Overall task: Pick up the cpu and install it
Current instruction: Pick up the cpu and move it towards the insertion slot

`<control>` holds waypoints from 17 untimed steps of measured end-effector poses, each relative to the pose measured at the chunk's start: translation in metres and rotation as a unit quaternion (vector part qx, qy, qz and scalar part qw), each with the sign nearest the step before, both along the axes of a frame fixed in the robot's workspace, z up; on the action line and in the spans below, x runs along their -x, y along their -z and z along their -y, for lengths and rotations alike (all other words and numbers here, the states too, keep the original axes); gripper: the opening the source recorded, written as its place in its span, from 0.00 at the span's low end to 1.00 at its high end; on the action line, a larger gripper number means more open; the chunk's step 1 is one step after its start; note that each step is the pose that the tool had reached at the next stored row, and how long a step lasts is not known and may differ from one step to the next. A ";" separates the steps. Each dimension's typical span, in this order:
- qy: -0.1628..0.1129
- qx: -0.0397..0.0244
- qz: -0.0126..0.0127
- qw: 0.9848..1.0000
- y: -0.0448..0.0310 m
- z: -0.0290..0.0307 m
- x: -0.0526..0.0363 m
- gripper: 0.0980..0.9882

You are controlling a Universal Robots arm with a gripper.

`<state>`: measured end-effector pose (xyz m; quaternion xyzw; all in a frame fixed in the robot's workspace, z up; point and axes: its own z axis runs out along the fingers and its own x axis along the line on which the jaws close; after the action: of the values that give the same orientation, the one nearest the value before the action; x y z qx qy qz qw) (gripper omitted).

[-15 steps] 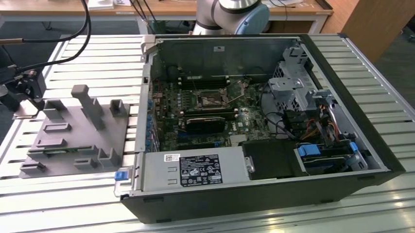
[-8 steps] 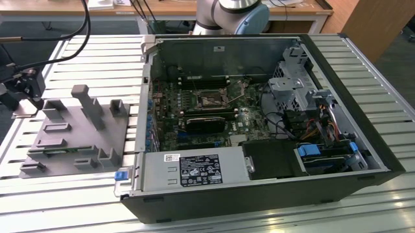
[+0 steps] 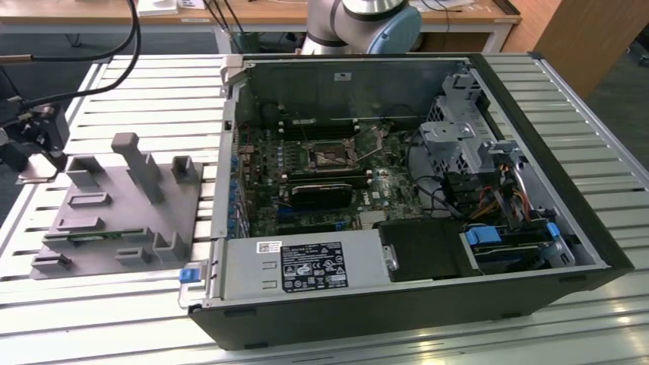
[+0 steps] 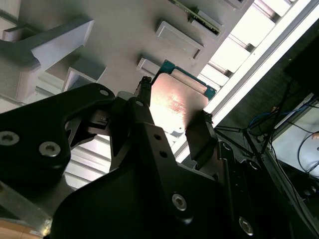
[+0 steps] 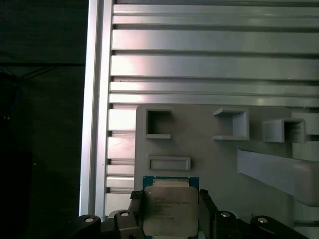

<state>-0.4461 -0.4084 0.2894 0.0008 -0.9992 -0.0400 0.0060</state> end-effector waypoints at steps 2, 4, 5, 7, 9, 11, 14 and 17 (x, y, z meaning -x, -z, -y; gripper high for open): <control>0.000 0.000 0.000 1.000 -0.0008 0.0000 0.0000 0.49; 0.000 0.000 0.000 1.000 -0.0015 0.0000 0.0000 0.49; 0.000 0.000 0.000 1.000 -0.0019 0.0000 0.0000 0.49; 0.000 0.000 0.000 1.000 -0.0026 0.0000 0.0000 0.49; 0.000 0.000 0.000 1.000 -0.0032 0.0000 0.0000 0.49; 0.000 0.000 0.000 1.000 -0.0039 0.0000 0.0000 0.49; 0.000 0.000 0.000 1.000 -0.0053 0.0000 0.0000 0.49; 0.000 0.000 0.000 1.000 -0.0079 0.0000 0.0000 0.49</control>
<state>-0.4461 -0.4084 0.2972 0.0008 -0.9992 -0.0403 0.0060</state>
